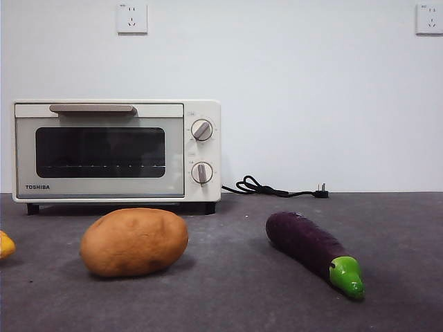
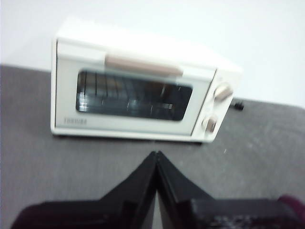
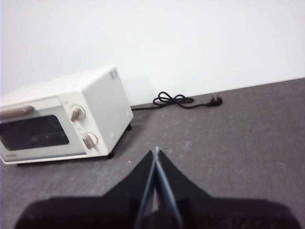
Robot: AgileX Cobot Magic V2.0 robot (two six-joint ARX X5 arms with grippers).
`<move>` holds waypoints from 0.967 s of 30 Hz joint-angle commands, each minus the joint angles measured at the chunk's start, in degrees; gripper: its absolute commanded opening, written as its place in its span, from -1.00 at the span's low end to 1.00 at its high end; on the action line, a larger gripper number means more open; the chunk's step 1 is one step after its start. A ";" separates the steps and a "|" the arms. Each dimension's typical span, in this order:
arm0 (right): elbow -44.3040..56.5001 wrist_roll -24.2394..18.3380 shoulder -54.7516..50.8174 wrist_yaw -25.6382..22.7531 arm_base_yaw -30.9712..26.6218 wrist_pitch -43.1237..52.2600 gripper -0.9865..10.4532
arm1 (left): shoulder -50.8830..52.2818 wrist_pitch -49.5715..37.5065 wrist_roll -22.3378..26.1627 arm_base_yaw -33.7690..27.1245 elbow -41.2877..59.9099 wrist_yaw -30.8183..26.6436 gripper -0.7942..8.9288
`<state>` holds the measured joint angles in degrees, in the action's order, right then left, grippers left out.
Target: Take the eggplant from the table,put the eggplant in the oven
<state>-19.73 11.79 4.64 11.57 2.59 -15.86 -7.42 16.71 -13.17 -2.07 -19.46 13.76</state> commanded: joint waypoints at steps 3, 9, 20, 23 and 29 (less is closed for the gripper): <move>-9.55 -2.49 7.02 1.46 0.02 -6.82 -0.84 | -4.85 0.59 -0.33 0.13 -7.50 1.09 -0.85; -23.06 -7.93 18.18 4.55 0.02 -17.81 -0.84 | -13.70 5.29 0.94 0.13 -18.38 7.28 -0.85; -46.62 -10.99 35.67 12.35 0.04 -30.27 -0.83 | -30.36 20.22 10.21 0.13 -41.66 7.72 -0.84; -50.86 -10.99 38.88 14.36 0.07 -33.00 -0.83 | -33.94 22.84 10.27 0.15 -46.75 7.76 -0.85; -54.90 -10.99 42.84 17.88 0.09 -36.94 -0.83 | -38.32 23.56 10.38 0.15 -51.78 11.43 -0.85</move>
<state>-74.37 1.23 47.40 29.02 2.61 -52.77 -45.69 40.25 -3.60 -2.07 -71.20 24.71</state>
